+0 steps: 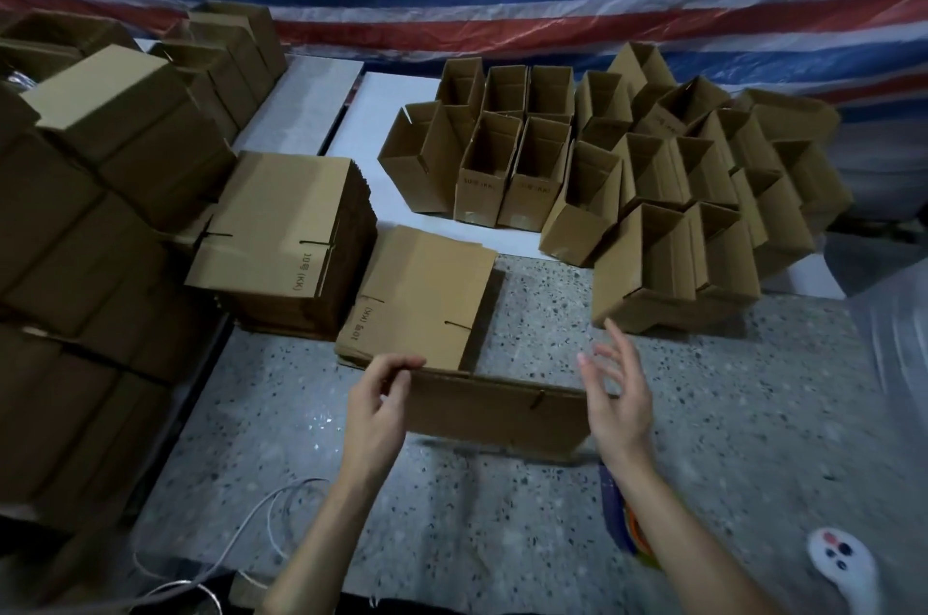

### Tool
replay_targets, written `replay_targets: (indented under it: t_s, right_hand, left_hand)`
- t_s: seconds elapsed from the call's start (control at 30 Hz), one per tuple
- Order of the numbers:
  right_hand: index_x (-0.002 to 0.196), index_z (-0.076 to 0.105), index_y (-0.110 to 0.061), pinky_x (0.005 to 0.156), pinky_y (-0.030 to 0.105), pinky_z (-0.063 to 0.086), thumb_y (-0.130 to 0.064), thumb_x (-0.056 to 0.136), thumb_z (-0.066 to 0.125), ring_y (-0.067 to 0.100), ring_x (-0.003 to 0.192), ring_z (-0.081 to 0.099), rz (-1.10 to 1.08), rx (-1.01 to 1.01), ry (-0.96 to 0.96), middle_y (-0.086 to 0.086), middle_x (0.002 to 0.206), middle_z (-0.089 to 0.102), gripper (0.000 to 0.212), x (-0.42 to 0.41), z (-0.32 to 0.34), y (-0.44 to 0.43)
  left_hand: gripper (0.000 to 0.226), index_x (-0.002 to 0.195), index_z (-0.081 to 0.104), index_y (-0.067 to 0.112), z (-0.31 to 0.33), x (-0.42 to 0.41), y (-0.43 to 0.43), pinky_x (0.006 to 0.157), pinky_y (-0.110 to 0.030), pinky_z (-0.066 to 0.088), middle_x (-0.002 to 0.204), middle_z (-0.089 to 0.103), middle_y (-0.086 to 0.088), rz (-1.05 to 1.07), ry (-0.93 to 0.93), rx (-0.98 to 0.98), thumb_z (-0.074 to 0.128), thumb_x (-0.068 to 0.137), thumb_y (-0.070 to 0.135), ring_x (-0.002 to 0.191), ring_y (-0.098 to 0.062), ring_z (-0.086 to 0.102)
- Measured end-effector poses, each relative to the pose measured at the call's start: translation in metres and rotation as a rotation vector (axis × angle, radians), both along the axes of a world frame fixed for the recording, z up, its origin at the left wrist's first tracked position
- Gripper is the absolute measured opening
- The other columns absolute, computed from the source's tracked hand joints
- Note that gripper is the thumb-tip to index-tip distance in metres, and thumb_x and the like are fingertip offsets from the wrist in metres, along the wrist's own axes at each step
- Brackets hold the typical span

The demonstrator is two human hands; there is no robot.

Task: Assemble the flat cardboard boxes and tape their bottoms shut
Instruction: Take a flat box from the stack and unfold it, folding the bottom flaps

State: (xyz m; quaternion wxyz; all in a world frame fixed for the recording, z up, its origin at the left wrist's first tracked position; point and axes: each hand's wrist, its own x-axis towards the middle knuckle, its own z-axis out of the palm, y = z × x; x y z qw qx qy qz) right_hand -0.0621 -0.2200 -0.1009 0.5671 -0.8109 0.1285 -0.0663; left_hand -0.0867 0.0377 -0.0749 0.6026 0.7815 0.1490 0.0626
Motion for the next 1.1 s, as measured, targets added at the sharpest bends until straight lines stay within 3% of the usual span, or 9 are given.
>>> replay_targets:
  t_s: [0.1,0.23,0.4,0.5,0.57,0.77,1.0,1.1]
  right_hand:
    - [0.123,0.063,-0.033,0.092,0.030,0.047,-0.052,0.084,0.061,0.014,0.113,0.056,0.068,-0.166,0.108,-0.001,0.121,0.052,0.043,-0.030,-0.026,-0.004]
    - [0.107,0.075,-0.017,0.095,0.041,0.051,-0.050,0.085,0.058,0.027,0.116,0.055,-0.004,-0.293,0.144,0.001,0.119,0.046,0.043,-0.061,-0.043,-0.009]
    - [0.121,0.072,-0.023,0.104,0.041,0.044,-0.044,0.080,0.077,0.023,0.130,0.044,0.009,-0.397,0.134,0.008,0.139,0.044,0.046,-0.081,-0.048,-0.009]
    - [0.120,0.073,-0.021,0.097,0.033,0.044,-0.034,0.078,0.084,0.027,0.126,0.051,-0.027,-0.436,0.132,0.008,0.135,0.049,0.046,-0.077,-0.047,-0.004]
    - [0.116,0.072,-0.020,0.092,0.028,0.043,-0.036,0.078,0.084,0.027,0.122,0.053,-0.050,-0.443,0.146,0.007,0.131,0.051,0.044,-0.071,-0.046,0.001]
    - [0.110,0.064,-0.021,0.083,0.033,0.049,-0.051,0.076,0.081,0.027,0.117,0.054,-0.072,-0.508,0.228,0.002,0.131,0.047,0.048,-0.059,-0.042,0.016]
    - [0.114,0.056,-0.023,0.092,0.033,0.044,-0.045,0.075,0.080,0.027,0.127,0.048,0.007,-0.495,0.280,0.002,0.144,0.042,0.051,-0.054,-0.041,0.016]
    - [0.127,0.048,-0.022,0.107,0.038,0.043,-0.033,0.073,0.079,0.023,0.138,0.037,0.159,-0.415,0.230,0.003,0.153,0.032,0.063,-0.056,-0.042,0.017]
  left_hand:
    - [0.028,0.099,0.067,0.024,-0.047,-0.005,-0.009,0.087,-0.026,0.045,0.100,0.066,0.014,-0.047,0.209,0.011,0.047,0.102,0.005,0.105,-0.005,0.059]
    - [0.026,0.105,0.064,0.031,-0.070,-0.011,-0.023,0.087,-0.019,0.041,0.108,0.063,0.018,-0.081,0.217,0.075,0.045,0.104,0.012,0.103,0.014,0.052]
    - [0.025,0.109,0.067,0.018,-0.073,-0.003,-0.031,0.084,-0.017,0.039,0.107,0.064,0.010,-0.036,0.241,0.125,0.045,0.102,0.011,0.100,-0.002,0.055]
    - [0.023,0.105,0.067,0.022,-0.071,-0.003,-0.030,0.076,-0.007,0.037,0.102,0.064,0.013,-0.047,0.261,0.133,0.045,0.102,0.013,0.094,0.010,0.054]
    - [0.021,0.099,0.066,0.026,-0.071,-0.006,-0.030,0.073,-0.008,0.038,0.099,0.064,0.015,-0.036,0.275,0.121,0.048,0.102,0.016,0.092,0.014,0.053]
    - [0.015,0.092,0.065,0.029,-0.072,-0.022,-0.032,0.074,-0.015,0.040,0.095,0.066,0.010,0.047,0.266,0.069,0.057,0.098,0.018,0.090,0.010,0.056]
    - [0.011,0.088,0.069,0.032,-0.065,-0.031,-0.028,0.074,-0.022,0.049,0.088,0.070,0.014,0.097,0.316,0.098,0.064,0.096,0.027,0.087,0.001,0.062]
    - [0.010,0.080,0.070,0.029,-0.059,-0.028,-0.032,0.068,-0.023,0.051,0.080,0.070,0.014,0.092,0.357,0.167,0.075,0.087,0.035,0.079,0.001,0.064]
